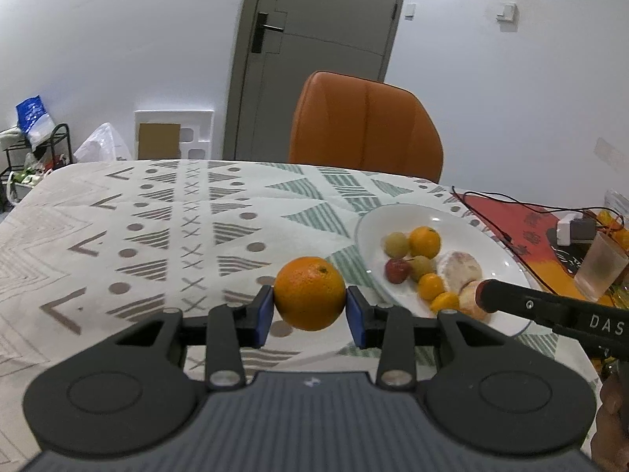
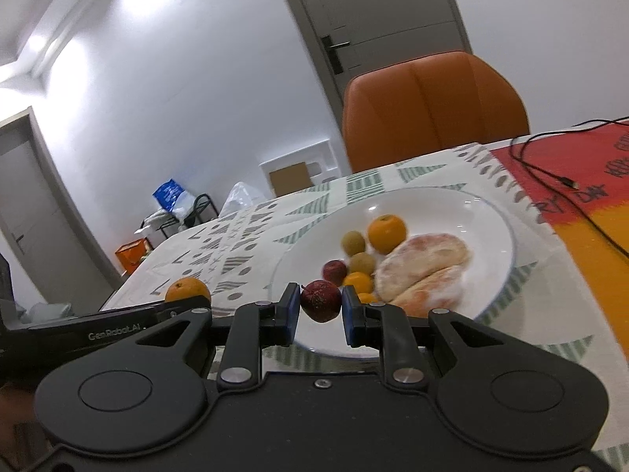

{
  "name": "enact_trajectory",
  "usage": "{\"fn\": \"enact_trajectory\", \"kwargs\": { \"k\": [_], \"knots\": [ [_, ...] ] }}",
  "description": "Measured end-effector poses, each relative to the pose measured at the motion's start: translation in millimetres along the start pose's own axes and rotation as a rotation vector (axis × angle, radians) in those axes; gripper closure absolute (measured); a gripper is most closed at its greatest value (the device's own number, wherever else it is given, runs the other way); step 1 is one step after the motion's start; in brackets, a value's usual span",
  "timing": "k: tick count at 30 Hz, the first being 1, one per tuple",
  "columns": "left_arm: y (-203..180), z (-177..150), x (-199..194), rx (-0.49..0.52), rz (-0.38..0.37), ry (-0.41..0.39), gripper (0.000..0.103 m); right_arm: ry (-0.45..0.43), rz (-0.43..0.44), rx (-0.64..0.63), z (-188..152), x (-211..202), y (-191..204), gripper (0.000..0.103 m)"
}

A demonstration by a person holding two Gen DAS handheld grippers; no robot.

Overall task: Organize fruits
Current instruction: 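Carry both fruits onto the white plate and open both tools to release them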

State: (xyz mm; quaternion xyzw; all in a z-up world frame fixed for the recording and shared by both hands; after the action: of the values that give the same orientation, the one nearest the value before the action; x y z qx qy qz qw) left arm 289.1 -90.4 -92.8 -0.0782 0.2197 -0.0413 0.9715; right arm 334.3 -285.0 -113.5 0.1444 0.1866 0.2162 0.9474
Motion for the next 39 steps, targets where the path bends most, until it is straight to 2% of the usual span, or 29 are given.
{"fn": "enact_trajectory", "kwargs": {
  "k": [22, 25, 39],
  "knots": [
    [-65, 11, 39, 0.032, -0.084, 0.032, 0.065, -0.047, -0.091, 0.055, 12, -20, -57, 0.082],
    [-70, 15, 40, 0.039, -0.080, 0.007, 0.063, -0.056, -0.106, 0.058, 16, -21, -64, 0.082],
    [-43, 14, 29, 0.021, -0.021, 0.016, 0.061, -0.086, -0.160, -0.015, 32, -8, -73, 0.081]
  ]
}}
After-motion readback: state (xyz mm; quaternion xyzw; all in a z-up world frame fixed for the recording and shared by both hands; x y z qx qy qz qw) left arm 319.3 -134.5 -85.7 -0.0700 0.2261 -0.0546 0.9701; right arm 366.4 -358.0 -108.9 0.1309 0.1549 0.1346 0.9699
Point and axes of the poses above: each gripper's, at about its wrist camera, not at the fingertips, and x roughly the way its jaws point, y to its left, z to its top, the point moved 10 cm from there along x, roughly the way its jaws point, and after that the axes turned 8 degrees about -y, right-handed, at the moved point
